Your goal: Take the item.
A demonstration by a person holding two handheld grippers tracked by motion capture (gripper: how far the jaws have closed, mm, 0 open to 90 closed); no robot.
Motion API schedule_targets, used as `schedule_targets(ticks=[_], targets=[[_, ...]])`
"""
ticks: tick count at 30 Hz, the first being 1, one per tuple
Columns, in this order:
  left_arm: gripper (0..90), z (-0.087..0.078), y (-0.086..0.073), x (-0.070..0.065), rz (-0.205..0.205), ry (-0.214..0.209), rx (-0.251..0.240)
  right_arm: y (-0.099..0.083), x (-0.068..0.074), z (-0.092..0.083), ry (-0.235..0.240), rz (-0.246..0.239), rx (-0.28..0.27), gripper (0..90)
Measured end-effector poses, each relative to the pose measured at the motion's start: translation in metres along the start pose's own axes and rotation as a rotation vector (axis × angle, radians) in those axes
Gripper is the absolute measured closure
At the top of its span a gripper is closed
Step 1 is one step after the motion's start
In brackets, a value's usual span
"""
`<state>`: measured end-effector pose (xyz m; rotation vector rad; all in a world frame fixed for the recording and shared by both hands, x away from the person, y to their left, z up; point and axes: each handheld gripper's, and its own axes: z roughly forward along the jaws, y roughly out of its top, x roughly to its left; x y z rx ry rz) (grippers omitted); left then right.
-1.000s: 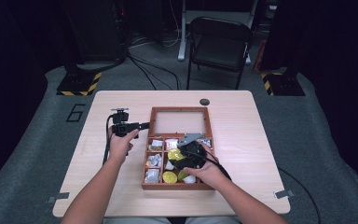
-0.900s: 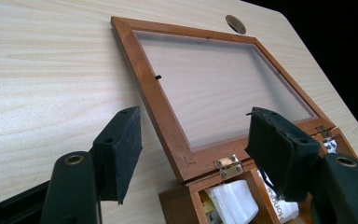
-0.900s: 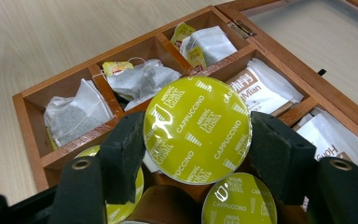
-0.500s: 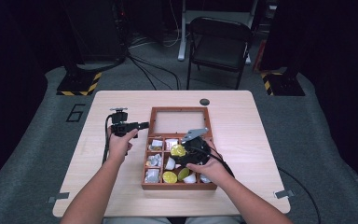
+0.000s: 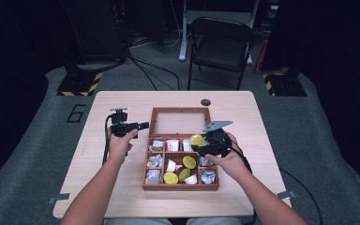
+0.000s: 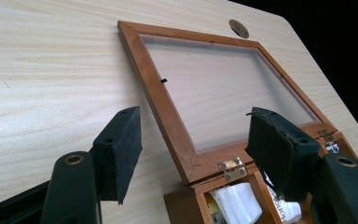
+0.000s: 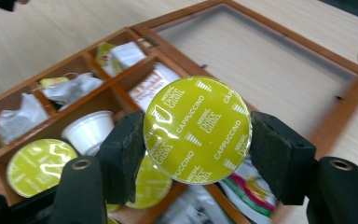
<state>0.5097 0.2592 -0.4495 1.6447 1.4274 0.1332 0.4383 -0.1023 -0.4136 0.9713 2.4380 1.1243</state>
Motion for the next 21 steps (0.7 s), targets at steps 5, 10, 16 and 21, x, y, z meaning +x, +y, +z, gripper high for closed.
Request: schedule_targets(ticks=[5, 10, 16, 21], targets=[[34.9, 0.0, 0.0, 0.001, 0.002, 0.003, -0.002, -0.008, -0.022, -0.014, -0.057, 0.037, -0.005, 36.9], [35.0, 0.0, 0.0, 0.0, -0.002, 0.004, -0.002, -0.019, -0.043, -0.025, -0.118, 0.068, 0.001, 36.9], [34.9, -0.001, 0.0, 0.0, -0.005, 0.007, -0.002, -0.037, -0.063, -0.035, -0.182, 0.102, 0.016, 36.9], [35.0, 0.0, 0.0, 0.001, -0.009, 0.011, -0.002, -0.054, -0.077, -0.037, -0.214, 0.139, 0.043, 36.9]])
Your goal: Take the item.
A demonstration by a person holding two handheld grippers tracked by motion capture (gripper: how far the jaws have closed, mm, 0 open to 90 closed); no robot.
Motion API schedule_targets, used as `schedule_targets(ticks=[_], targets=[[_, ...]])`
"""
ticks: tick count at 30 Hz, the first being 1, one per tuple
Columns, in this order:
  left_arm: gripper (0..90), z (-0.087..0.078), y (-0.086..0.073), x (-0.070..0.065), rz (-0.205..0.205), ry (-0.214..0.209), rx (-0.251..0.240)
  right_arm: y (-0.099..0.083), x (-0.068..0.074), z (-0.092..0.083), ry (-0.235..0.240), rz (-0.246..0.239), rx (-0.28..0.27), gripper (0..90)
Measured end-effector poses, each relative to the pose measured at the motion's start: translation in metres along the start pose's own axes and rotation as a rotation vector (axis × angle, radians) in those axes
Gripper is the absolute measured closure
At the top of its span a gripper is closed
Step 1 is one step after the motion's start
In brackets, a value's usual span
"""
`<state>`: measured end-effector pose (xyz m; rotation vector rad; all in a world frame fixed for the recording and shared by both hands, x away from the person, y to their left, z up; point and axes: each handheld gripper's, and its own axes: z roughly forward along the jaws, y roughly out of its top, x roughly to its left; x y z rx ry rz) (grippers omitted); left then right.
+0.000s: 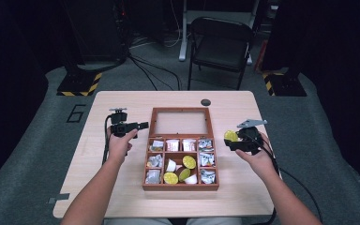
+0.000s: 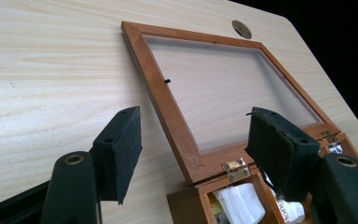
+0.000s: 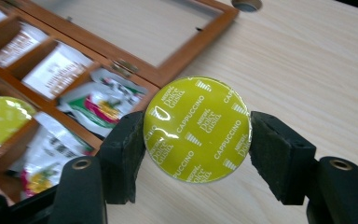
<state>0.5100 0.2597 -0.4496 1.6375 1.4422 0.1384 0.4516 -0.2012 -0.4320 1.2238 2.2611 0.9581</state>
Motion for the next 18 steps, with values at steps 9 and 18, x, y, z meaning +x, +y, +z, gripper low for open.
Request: schedule_targets(ticks=[9, 18], targets=[[34.9, 0.001, 0.0, 0.001, -0.004, 0.004, 0.002, -0.029, -0.024, 0.014, -0.057, 0.088, 0.039, 36.9], [35.0, 0.0, 0.0, 0.001, 0.003, 0.004, 0.003, -0.046, -0.04, 0.019, -0.09, 0.133, 0.063, 36.9]])
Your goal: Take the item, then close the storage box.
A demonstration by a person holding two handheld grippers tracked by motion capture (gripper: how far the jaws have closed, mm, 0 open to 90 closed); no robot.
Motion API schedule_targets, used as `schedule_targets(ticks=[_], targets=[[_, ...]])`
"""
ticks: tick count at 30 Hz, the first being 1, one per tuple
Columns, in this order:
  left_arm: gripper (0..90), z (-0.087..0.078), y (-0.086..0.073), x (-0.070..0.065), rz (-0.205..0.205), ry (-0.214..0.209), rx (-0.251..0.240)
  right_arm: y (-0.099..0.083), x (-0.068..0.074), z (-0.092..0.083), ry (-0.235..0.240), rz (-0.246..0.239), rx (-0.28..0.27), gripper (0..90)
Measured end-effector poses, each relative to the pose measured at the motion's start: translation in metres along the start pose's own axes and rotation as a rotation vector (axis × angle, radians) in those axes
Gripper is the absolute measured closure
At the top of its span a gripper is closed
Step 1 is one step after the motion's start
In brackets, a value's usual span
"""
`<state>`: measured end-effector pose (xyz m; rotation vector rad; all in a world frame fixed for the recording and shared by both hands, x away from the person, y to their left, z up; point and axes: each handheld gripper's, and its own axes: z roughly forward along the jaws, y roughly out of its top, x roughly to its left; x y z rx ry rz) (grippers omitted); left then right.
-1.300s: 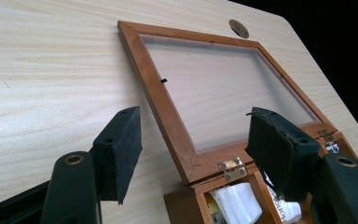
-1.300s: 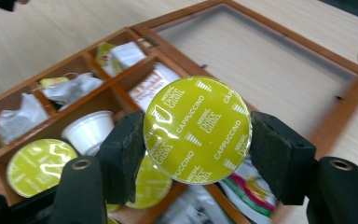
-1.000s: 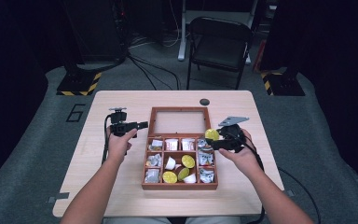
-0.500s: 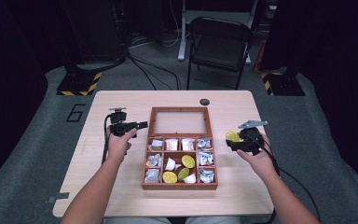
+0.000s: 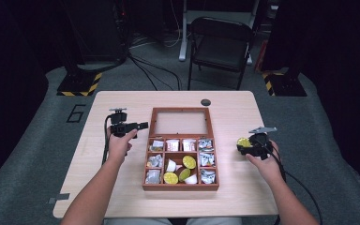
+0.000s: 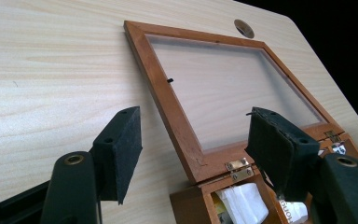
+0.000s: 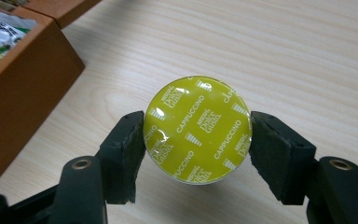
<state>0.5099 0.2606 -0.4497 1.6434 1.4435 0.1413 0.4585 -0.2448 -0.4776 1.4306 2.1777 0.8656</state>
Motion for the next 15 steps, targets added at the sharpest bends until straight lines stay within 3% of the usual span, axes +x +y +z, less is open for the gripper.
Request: schedule_targets(ticks=[15], targets=[[34.9, -0.001, 0.0, 0.001, 0.005, 0.003, -0.002, -0.013, -0.011, 0.007, -0.012, 0.046, 0.018, 35.8]])
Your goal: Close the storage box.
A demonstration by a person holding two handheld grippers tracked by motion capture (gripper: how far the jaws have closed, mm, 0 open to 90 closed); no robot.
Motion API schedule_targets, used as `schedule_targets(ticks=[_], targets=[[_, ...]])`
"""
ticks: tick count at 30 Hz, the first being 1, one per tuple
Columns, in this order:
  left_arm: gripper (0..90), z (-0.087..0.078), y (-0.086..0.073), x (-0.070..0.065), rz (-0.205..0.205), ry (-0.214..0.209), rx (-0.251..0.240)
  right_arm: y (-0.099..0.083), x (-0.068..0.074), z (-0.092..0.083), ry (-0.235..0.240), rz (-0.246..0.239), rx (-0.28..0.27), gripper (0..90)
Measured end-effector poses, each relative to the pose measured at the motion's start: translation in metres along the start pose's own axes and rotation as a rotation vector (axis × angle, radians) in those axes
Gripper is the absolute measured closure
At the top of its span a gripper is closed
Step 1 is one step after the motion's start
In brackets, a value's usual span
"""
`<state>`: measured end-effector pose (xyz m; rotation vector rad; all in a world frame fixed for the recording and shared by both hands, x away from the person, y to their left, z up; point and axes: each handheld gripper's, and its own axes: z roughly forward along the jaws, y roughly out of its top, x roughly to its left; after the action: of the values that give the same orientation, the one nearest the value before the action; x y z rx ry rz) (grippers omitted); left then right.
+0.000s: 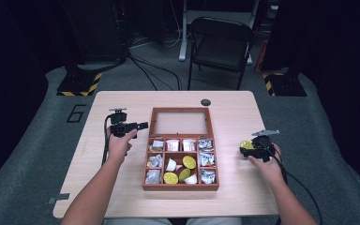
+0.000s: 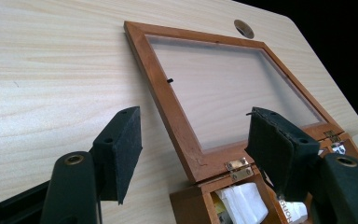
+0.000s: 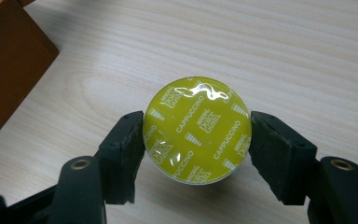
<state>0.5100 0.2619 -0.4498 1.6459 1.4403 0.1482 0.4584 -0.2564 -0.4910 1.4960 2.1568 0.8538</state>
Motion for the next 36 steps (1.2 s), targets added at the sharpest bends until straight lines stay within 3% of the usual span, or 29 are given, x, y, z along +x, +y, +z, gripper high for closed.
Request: schedule_targets(ticks=[13, 21, 29, 36], targets=[[34.9, 0.001, 0.0, 0.001, -0.004, 0.003, -0.001, 0.001, 0.001, -0.003, 0.003, -0.005, -0.008, 30.7], [34.9, 0.0, 0.001, 0.001, -0.015, 0.0, -0.011, 0.014, 0.005, -0.014, -0.002, -0.042, -0.031, 30.5], [35.2, -0.002, 0.001, 0.0, -0.012, -0.004, -0.007, 0.034, 0.019, -0.023, 0.015, -0.061, -0.047, 30.6], [35.6, 0.001, 0.001, -0.002, -0.011, -0.016, -0.003, 0.055, 0.042, -0.027, 0.038, -0.079, -0.043, 32.4]])
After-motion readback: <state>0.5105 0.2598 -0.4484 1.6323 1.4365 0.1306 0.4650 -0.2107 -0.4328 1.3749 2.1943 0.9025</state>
